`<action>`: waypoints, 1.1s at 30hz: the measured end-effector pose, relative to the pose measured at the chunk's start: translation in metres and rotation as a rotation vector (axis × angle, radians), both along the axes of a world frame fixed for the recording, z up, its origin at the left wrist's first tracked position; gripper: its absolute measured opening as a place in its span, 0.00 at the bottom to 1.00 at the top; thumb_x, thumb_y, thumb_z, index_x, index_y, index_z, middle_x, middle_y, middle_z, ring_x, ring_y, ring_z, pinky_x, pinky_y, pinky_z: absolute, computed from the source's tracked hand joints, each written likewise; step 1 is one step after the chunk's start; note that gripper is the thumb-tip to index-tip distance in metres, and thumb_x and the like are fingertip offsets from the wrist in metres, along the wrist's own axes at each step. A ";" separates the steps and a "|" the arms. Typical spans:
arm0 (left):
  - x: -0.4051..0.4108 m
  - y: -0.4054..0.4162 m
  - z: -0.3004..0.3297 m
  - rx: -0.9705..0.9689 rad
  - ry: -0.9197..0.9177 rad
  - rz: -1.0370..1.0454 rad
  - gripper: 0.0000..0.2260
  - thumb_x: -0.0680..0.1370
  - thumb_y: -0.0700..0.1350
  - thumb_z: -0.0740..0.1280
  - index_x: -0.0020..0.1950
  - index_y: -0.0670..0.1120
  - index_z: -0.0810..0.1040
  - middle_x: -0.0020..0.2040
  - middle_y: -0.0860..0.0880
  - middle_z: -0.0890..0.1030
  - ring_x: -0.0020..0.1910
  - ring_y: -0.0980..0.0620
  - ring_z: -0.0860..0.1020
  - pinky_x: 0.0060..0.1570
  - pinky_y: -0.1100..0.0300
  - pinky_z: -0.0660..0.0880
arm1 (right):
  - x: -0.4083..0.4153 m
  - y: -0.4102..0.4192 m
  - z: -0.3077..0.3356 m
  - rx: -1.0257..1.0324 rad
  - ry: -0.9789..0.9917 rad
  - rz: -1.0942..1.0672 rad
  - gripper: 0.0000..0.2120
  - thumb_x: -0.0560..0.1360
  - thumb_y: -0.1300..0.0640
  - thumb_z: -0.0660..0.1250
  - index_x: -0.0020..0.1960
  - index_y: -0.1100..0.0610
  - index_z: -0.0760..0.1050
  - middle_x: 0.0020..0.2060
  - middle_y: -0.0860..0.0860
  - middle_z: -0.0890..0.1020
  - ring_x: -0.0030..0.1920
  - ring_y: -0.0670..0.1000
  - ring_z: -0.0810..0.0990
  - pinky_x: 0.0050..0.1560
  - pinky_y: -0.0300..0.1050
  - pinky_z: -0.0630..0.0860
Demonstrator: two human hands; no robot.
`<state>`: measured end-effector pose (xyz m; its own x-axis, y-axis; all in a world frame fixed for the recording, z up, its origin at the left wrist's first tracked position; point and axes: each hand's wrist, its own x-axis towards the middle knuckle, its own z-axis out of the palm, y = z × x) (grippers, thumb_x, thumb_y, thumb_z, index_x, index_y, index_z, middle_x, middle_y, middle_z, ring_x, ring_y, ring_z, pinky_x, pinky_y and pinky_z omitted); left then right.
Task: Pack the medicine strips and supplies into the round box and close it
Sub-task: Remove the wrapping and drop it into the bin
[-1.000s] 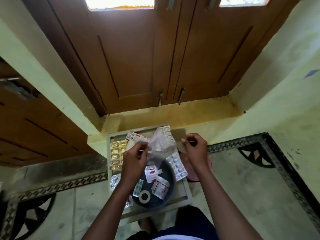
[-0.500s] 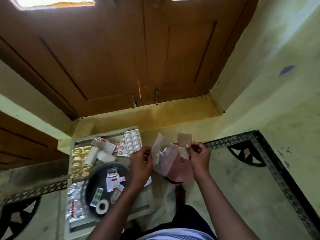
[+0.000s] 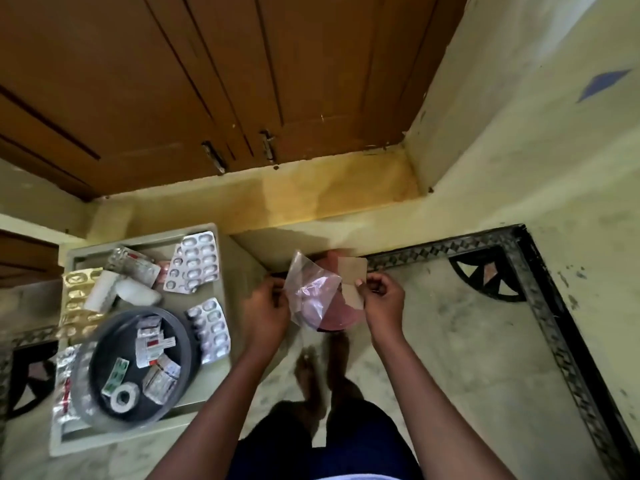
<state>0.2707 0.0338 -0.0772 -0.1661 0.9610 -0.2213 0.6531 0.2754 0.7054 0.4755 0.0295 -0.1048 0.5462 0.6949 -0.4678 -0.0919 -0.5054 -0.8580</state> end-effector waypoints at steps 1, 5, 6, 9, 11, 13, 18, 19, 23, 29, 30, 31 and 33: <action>0.003 0.000 0.000 -0.006 0.001 0.002 0.10 0.75 0.36 0.68 0.52 0.47 0.84 0.46 0.52 0.87 0.43 0.54 0.84 0.38 0.65 0.71 | 0.003 -0.003 -0.001 -0.009 0.005 -0.009 0.04 0.74 0.68 0.75 0.46 0.62 0.81 0.41 0.60 0.84 0.40 0.53 0.81 0.45 0.46 0.78; 0.012 0.002 -0.001 -0.029 -0.005 -0.034 0.11 0.74 0.33 0.67 0.51 0.45 0.84 0.43 0.55 0.85 0.41 0.56 0.81 0.38 0.78 0.68 | 0.013 -0.012 -0.005 -0.038 0.006 -0.019 0.05 0.74 0.66 0.75 0.48 0.65 0.81 0.43 0.62 0.85 0.41 0.54 0.82 0.46 0.49 0.80; 0.014 0.002 -0.002 -0.031 -0.003 -0.034 0.11 0.74 0.33 0.67 0.51 0.44 0.84 0.42 0.56 0.83 0.41 0.56 0.81 0.38 0.79 0.68 | 0.015 -0.015 -0.006 -0.043 0.010 -0.022 0.05 0.74 0.66 0.75 0.48 0.65 0.81 0.42 0.61 0.85 0.40 0.53 0.82 0.46 0.49 0.79; 0.019 0.002 -0.008 -0.045 0.007 -0.004 0.11 0.73 0.32 0.68 0.50 0.44 0.83 0.42 0.54 0.84 0.40 0.55 0.81 0.37 0.79 0.67 | 0.017 -0.022 -0.007 -0.069 0.018 0.006 0.03 0.75 0.66 0.75 0.46 0.63 0.80 0.39 0.56 0.83 0.39 0.51 0.80 0.41 0.42 0.77; 0.022 0.001 -0.016 -0.051 0.016 0.000 0.10 0.74 0.32 0.68 0.49 0.44 0.83 0.42 0.51 0.86 0.40 0.54 0.82 0.35 0.74 0.68 | 0.018 -0.024 -0.015 -0.085 0.018 0.021 0.03 0.75 0.66 0.75 0.46 0.62 0.81 0.38 0.54 0.83 0.38 0.50 0.81 0.40 0.41 0.77; 0.024 -0.001 -0.027 -0.029 0.026 0.000 0.09 0.75 0.34 0.68 0.50 0.46 0.83 0.42 0.51 0.86 0.39 0.53 0.83 0.37 0.65 0.71 | 0.019 -0.023 -0.023 -0.103 0.020 0.019 0.03 0.75 0.65 0.75 0.46 0.62 0.81 0.38 0.53 0.83 0.37 0.49 0.80 0.41 0.42 0.77; 0.024 -0.009 -0.060 -0.062 0.072 0.023 0.08 0.76 0.36 0.67 0.50 0.47 0.81 0.41 0.48 0.87 0.39 0.47 0.84 0.40 0.53 0.79 | 0.016 -0.025 -0.052 -0.158 0.025 0.039 0.06 0.74 0.66 0.75 0.44 0.58 0.79 0.36 0.50 0.81 0.36 0.47 0.79 0.41 0.40 0.76; 0.024 -0.011 -0.065 -0.081 0.077 0.025 0.08 0.75 0.35 0.67 0.49 0.46 0.82 0.41 0.47 0.87 0.39 0.45 0.84 0.40 0.52 0.79 | 0.015 -0.026 -0.057 -0.178 0.037 0.044 0.05 0.74 0.65 0.75 0.45 0.59 0.80 0.36 0.51 0.81 0.37 0.48 0.79 0.40 0.41 0.76; 0.027 -0.028 -0.086 -0.199 0.049 0.083 0.10 0.73 0.33 0.67 0.48 0.44 0.83 0.41 0.45 0.87 0.39 0.44 0.84 0.41 0.56 0.77 | 0.015 -0.034 -0.082 -0.299 0.058 0.079 0.07 0.73 0.65 0.75 0.42 0.56 0.80 0.36 0.52 0.82 0.39 0.52 0.80 0.43 0.46 0.77; 0.021 -0.049 -0.131 -0.391 0.002 0.137 0.09 0.74 0.40 0.64 0.47 0.49 0.81 0.39 0.49 0.86 0.36 0.45 0.85 0.41 0.48 0.83 | 0.021 -0.052 -0.132 -0.430 0.084 0.114 0.05 0.65 0.55 0.75 0.41 0.52 0.83 0.40 0.54 0.88 0.45 0.59 0.87 0.50 0.65 0.84; 0.020 -0.051 -0.142 -0.413 0.004 0.146 0.08 0.73 0.40 0.63 0.46 0.50 0.81 0.38 0.50 0.85 0.37 0.45 0.85 0.40 0.47 0.84 | 0.022 -0.055 -0.145 -0.445 0.083 0.120 0.05 0.65 0.54 0.74 0.41 0.50 0.83 0.40 0.54 0.88 0.45 0.59 0.87 0.49 0.65 0.84; 0.020 -0.049 -0.147 -0.427 0.001 0.167 0.08 0.73 0.39 0.64 0.45 0.50 0.80 0.38 0.50 0.85 0.37 0.45 0.85 0.41 0.47 0.84 | 0.022 -0.056 -0.154 -0.460 0.073 0.124 0.04 0.65 0.55 0.75 0.40 0.49 0.83 0.40 0.53 0.88 0.45 0.58 0.87 0.49 0.65 0.84; 0.022 -0.044 -0.162 -0.460 0.002 0.214 0.08 0.73 0.37 0.65 0.45 0.48 0.82 0.37 0.50 0.84 0.39 0.44 0.85 0.43 0.49 0.84 | 0.018 -0.054 -0.165 -0.489 0.063 0.135 0.04 0.67 0.57 0.75 0.39 0.48 0.82 0.41 0.53 0.87 0.46 0.58 0.87 0.48 0.66 0.84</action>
